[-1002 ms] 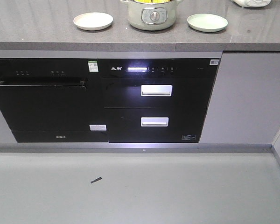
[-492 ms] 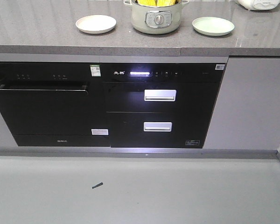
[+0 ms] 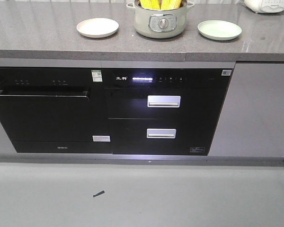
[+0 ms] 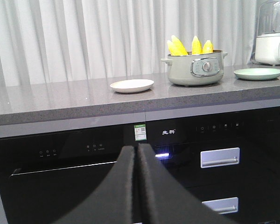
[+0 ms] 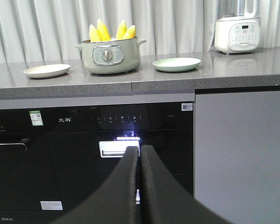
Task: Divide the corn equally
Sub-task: 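Continue driving the base up to the counter edge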
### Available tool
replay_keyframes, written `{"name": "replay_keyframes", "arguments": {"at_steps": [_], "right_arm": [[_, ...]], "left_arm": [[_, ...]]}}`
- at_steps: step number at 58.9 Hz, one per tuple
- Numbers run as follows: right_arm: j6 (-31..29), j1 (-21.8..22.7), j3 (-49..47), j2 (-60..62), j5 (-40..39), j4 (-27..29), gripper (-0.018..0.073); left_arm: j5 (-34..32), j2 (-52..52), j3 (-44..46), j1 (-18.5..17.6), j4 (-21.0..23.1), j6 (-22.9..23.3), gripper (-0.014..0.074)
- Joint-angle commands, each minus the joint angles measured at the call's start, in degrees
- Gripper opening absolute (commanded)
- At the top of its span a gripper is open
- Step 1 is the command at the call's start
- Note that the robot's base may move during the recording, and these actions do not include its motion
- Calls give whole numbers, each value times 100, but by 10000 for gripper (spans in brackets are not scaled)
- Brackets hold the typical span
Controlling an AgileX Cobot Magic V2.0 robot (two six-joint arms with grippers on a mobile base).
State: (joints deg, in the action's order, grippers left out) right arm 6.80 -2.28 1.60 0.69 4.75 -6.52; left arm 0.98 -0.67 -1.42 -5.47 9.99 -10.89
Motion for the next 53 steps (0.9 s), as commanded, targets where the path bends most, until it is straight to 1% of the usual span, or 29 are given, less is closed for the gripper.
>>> {"name": "replay_keyframes", "arguments": {"at_steps": [1,53], "right_arm": [[-47,35,107,30,-439,-50,-2],[-47,35,107,30,-435,-50,-2]], "left_arm": [[-406,-81,129,-46,55,42,-6],[-406,-81,129,-46,55,42,-6]]}}
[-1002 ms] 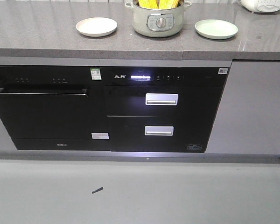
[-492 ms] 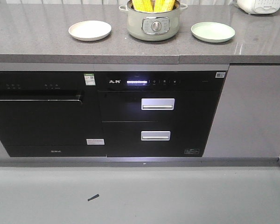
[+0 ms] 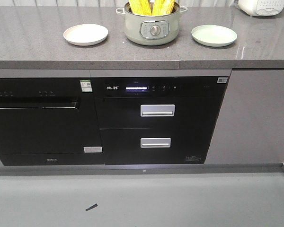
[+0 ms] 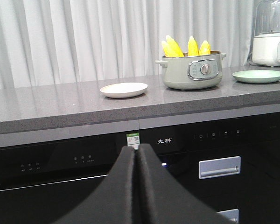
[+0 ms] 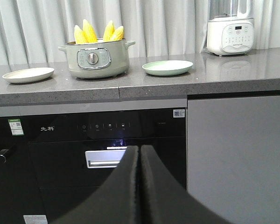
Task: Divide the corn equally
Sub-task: 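Continue driving the base up to the counter edge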
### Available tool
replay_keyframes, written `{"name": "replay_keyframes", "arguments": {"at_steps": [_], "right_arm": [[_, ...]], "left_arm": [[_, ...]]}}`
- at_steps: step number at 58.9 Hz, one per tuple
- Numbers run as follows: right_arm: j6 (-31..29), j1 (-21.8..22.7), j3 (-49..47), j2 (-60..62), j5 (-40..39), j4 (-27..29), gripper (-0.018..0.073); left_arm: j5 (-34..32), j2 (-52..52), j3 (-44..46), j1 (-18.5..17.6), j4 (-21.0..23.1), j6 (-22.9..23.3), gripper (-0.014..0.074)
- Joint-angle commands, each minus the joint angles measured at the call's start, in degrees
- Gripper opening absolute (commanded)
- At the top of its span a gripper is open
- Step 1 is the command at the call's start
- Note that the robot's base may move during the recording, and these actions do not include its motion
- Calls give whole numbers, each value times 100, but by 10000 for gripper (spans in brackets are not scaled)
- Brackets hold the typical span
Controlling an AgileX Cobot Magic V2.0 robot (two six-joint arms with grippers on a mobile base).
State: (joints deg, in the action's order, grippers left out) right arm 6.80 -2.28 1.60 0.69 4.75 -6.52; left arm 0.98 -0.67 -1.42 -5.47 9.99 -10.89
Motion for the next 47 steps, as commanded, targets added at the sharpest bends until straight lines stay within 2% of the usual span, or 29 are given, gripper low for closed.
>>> {"name": "replay_keyframes", "arguments": {"at_steps": [1,47], "right_arm": [[-47,35,107,30,-435,-50,-2],[-47,35,107,30,-435,-50,-2]], "left_arm": [[-406,-81,129,-46,55,42,-6],[-406,-81,129,-46,55,42,-6]]}}
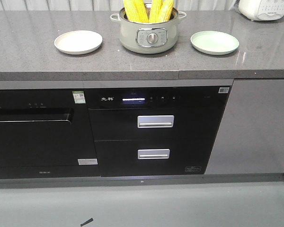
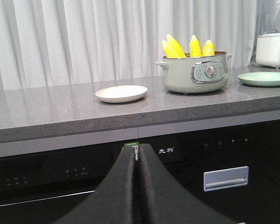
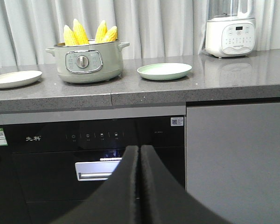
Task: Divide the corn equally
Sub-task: 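Continue driving the base up to the counter edge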
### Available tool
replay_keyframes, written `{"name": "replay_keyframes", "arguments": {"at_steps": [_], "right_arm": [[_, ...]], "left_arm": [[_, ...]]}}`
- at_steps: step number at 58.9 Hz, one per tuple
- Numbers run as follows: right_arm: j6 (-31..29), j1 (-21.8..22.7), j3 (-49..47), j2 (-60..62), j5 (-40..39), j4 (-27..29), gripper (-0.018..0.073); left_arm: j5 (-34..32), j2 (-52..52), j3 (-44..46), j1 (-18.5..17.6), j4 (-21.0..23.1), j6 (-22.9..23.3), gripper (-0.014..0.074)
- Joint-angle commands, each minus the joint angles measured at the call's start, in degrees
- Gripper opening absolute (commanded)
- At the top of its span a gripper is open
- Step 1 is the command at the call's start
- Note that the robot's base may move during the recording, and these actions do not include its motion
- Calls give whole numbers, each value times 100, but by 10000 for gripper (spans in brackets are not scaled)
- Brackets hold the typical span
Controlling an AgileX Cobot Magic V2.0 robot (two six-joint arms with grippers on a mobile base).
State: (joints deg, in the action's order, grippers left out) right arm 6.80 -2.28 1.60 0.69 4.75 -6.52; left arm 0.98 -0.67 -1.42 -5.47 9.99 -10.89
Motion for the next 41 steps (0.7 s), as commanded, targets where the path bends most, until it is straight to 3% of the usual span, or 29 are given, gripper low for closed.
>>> {"name": "replay_keyframes", "arguments": {"at_steps": [1,41], "right_arm": [[-47,35,107,30,-435,-50,-2],[-47,35,107,30,-435,-50,-2]], "left_arm": [[-406,-81,129,-46,55,42,-6],[-406,-81,129,-46,55,42,-6]]}}
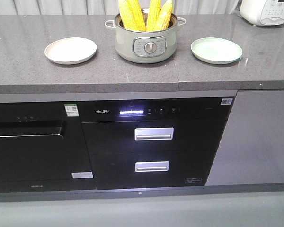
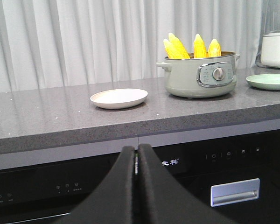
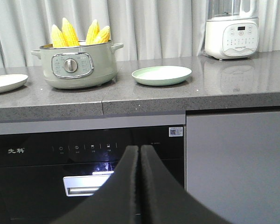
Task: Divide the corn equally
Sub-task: 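Continue driving the base up to the counter edge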
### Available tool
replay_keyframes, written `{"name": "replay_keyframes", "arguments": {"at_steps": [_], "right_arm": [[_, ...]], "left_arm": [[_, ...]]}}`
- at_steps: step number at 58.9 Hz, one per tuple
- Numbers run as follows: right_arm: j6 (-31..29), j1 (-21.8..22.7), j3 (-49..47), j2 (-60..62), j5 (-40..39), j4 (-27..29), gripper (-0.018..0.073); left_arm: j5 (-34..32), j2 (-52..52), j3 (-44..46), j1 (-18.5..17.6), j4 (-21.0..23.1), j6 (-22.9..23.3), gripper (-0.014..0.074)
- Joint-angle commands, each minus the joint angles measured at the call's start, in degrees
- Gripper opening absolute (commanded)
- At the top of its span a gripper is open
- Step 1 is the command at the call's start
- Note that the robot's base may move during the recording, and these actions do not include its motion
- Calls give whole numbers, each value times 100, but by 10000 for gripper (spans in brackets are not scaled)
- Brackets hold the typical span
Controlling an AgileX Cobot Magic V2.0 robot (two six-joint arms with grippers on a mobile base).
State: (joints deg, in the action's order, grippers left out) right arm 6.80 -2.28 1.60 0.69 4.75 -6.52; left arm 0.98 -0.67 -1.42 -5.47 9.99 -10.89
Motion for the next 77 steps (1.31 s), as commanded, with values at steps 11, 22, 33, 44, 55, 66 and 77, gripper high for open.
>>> {"name": "replay_keyframes", "arguments": {"at_steps": [11,22,33,44,55,66,77], "right_arm": [[-47,35,107,30,-428,-50,-2],[-47,35,107,30,-435,-50,-2],[-47,35,107,30,-435,-50,-2],[-47,35,107,30,-435,-50,-2],[-47,35,107,30,-435,-50,-2],[-47,35,107,30,-435,-50,-2],[-47,35,107,30,-435,-50,-2]], "left_arm": [[-406,-81,129,-46,55,42,-6],[-406,-81,129,-46,55,42,-6],[-406,-81,129,-46,55,42,-6],[-406,-81,129,-46,55,42,-6],[-406,-81,129,-46,55,42,-6],[-406,-81,129,-46,55,42,-6],[-406,-81,129,-46,55,42,-6]]}}
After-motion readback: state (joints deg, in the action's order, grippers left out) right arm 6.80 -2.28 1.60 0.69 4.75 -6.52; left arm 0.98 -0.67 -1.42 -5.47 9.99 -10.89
